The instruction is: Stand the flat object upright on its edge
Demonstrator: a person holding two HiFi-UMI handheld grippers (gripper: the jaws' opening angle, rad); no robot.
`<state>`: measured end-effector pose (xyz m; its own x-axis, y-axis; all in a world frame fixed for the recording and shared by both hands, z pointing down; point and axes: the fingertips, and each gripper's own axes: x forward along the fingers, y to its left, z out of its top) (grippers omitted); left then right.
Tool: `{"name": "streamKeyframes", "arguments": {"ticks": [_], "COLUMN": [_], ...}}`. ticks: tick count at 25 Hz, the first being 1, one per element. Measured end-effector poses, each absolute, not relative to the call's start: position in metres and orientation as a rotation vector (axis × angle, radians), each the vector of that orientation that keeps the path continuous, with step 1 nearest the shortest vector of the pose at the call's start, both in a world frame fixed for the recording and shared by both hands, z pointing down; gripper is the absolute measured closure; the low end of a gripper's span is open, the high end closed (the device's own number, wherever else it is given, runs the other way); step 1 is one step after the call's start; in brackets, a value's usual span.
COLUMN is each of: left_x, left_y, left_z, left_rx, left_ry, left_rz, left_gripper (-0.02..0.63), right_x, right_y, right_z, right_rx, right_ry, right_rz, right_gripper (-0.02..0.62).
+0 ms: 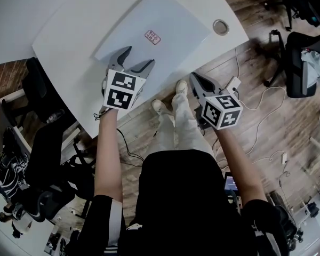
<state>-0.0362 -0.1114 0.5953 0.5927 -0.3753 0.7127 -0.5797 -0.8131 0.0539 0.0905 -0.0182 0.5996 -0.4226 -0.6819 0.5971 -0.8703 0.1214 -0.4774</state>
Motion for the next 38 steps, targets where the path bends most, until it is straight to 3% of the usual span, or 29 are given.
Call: {"name": "streamKeyframes", "arguments": {"ticks": [29, 38], "left_x": [-0.002, 0.005], "left_y": [-0.067, -0.057], "left_z": [0.594, 0.593], "left_rx": [2.656, 2.685], "left_ry": [-0.652, -0.599], "left_rz": [1.092, 1.105], "left_gripper": [0.278, 0.279], "right_x": [0.131, 0.143], "right_y": [0.007, 0.01], "right_z": [0.611, 0.618], "right_rx": [1.613, 1.667], "right_ry": [-2.173, -2.188], "right_rz": [1.541, 1.905], "right_gripper": [0.552, 0.429]}}
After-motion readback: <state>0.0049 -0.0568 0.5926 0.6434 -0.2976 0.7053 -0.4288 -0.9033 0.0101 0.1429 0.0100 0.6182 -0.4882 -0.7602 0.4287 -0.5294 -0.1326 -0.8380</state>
